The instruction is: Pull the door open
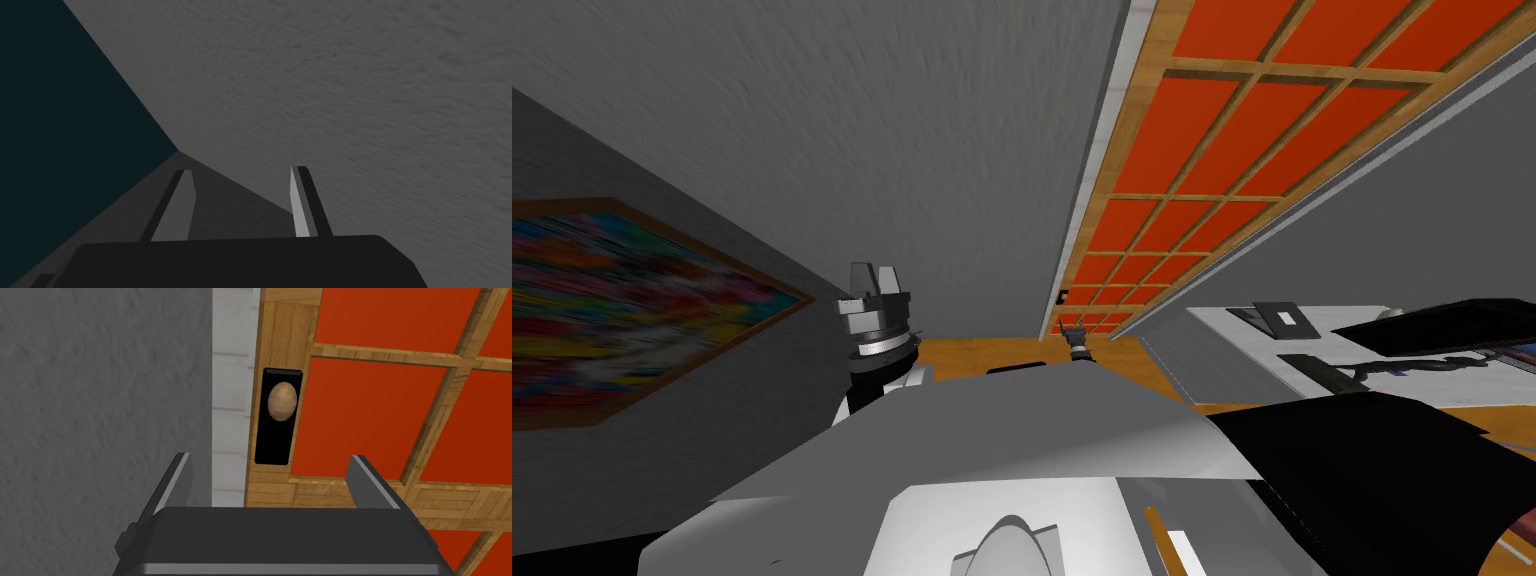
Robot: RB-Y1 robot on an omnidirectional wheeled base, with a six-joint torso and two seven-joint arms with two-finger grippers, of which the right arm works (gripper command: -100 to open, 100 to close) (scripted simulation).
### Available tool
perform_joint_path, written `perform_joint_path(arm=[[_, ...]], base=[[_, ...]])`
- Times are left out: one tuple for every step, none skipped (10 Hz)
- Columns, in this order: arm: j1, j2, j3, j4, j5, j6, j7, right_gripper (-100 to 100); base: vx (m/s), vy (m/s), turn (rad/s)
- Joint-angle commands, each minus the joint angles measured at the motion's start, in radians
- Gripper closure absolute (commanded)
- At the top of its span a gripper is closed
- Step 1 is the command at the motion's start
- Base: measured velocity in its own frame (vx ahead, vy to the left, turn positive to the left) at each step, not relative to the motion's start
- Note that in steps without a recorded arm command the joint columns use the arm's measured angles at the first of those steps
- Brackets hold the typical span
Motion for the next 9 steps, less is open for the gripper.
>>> perform_joint_path(arm=[[-0.005, -0.011, 0.014, 0.032, -0.021, -0.010, -0.035, -100], [-0.009, -0.016, 0.021, 0.050, -0.031, -0.015, -0.052, -100], [-0.012, -0.021, 0.028, 0.067, -0.041, -0.020, -0.068, -100], [-0.016, -0.027, 0.036, 0.088, -0.053, -0.026, -0.089, -100], [-0.020, -0.032, 0.043, 0.106, -0.063, -0.031, -0.105, -100], [-0.023, -0.026, 0.040, 0.105, -0.055, -0.030, -0.095, -100], [-0.018, -0.036, 0.014, 0.141, -0.073, -0.033, -0.111, -100], [-0.016, -0.040, -0.003, 0.161, -0.084, -0.034, -0.117, -100], [-0.016, -0.043, -0.014, 0.174, -0.091, -0.034, -0.121, -100]], base=[[0.083, -0.064, 0.117], [0.106, -0.070, 0.100], [0.101, -0.066, 0.074], [0.102, -0.060, 0.106], [0.100, -0.065, 0.103], [0.043, -0.033, 0.022], [0.027, -0.016, 0.171], [0.042, -0.040, 0.231], [0.049, -0.043, 0.143]])
